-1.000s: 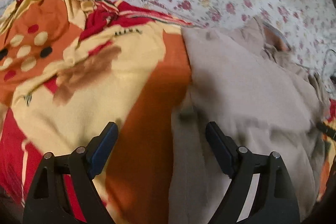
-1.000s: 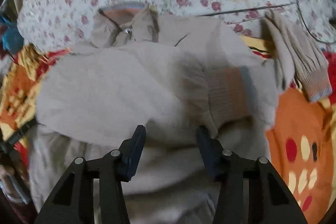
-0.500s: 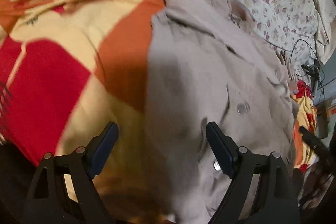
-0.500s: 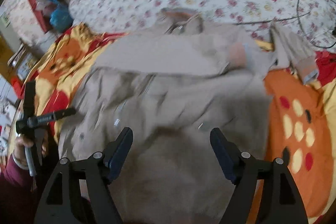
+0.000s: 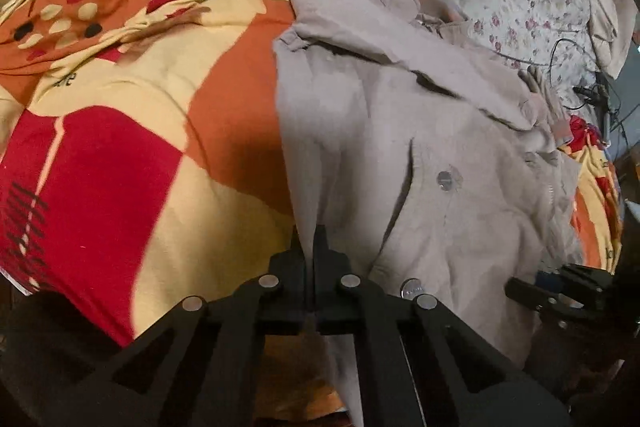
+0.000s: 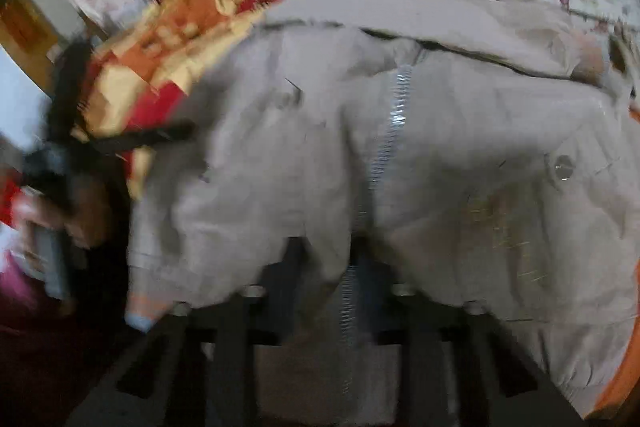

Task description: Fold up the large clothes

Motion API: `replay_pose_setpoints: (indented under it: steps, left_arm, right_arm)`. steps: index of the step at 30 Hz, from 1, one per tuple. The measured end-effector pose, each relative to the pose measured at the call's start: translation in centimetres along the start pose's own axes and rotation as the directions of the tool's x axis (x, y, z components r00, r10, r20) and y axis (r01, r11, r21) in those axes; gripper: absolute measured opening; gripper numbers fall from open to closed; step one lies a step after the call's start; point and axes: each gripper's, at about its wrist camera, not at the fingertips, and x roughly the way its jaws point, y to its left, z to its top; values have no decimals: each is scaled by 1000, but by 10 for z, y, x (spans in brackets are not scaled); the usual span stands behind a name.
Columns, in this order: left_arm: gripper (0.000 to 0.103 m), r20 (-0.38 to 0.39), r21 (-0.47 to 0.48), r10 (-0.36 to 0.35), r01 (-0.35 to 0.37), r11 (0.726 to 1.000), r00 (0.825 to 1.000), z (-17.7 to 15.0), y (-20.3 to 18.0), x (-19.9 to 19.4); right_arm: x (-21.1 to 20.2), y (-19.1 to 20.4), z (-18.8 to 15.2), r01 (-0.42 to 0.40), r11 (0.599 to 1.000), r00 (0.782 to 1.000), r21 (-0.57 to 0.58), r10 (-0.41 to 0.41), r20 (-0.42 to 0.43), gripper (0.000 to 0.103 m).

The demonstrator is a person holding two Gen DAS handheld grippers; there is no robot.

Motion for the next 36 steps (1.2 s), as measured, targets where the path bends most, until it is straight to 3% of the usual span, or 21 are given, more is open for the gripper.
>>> replay_pose_setpoints:
  steps: [2, 5, 9, 12, 13, 15, 17, 19, 25, 28, 30, 34, 36]
  left_arm:
    - [1, 4, -9, -19, 19, 1000, 1000, 2, 9, -8]
    - [1, 14, -29, -9, 10, 1000, 1000, 5, 22, -13]
    - [1, -37, -33, 33, -34, 999, 999, 3, 22, 7]
    - [2, -18, 23, 71, -70, 997, 997, 1, 10, -1]
    - [3, -14, 29, 69, -68, 997, 998, 2, 8, -5]
    - [13, 1, 12, 62, -62, 998, 998, 5, 8, -15]
    - [42, 38, -2, 68, -68, 998, 997, 10, 7, -26]
    - [52, 80, -5, 61, -61, 998, 995, 17, 2, -34]
    - [57, 111, 54, 31, -37, 998, 993, 45, -36, -22]
    - [63, 119, 85, 7, -17, 996, 993, 55, -57, -7]
    - [63, 94, 122, 9, -20, 992, 996, 63, -73, 13]
    - [63, 35, 178, 16, -22, 984, 999, 78, -95, 46]
    - [63, 45, 195, 16, -25, 980, 999, 80, -101, 56]
  right_arm:
    - [-5, 8, -1, -29, 999, 1000, -23, 29, 0, 6]
    - [-6, 20, -8, -62, 997, 998, -49, 61, -21, 5]
    - [8, 27, -11, -49, 997, 998, -64, 46, -45, 5]
    - [-14, 19, -6, -73, 996, 997, -54, 73, -13, 19]
    - [-28, 12, -3, -52, 998, 998, -41, 53, 24, 34]
    - [-50, -1, 2, -10, 1000, 996, -15, 12, 89, 52]
    - [-69, -22, 8, 53, 998, 988, 40, -59, 144, 52]
    - [-77, -44, 15, 105, 989, 978, 108, -122, 168, 53]
    - [-61, -92, 38, 191, 955, 958, 229, -232, 171, 51]
    - [-36, -119, 37, 312, 914, 936, 260, -343, 84, 48]
    - [-22, -133, 26, 288, 915, 950, 281, -309, 33, 48]
    - [-50, -146, 21, 164, 936, 975, 312, -202, 95, 51]
    - [-73, -161, 26, 121, 924, 967, 362, -193, 168, 52]
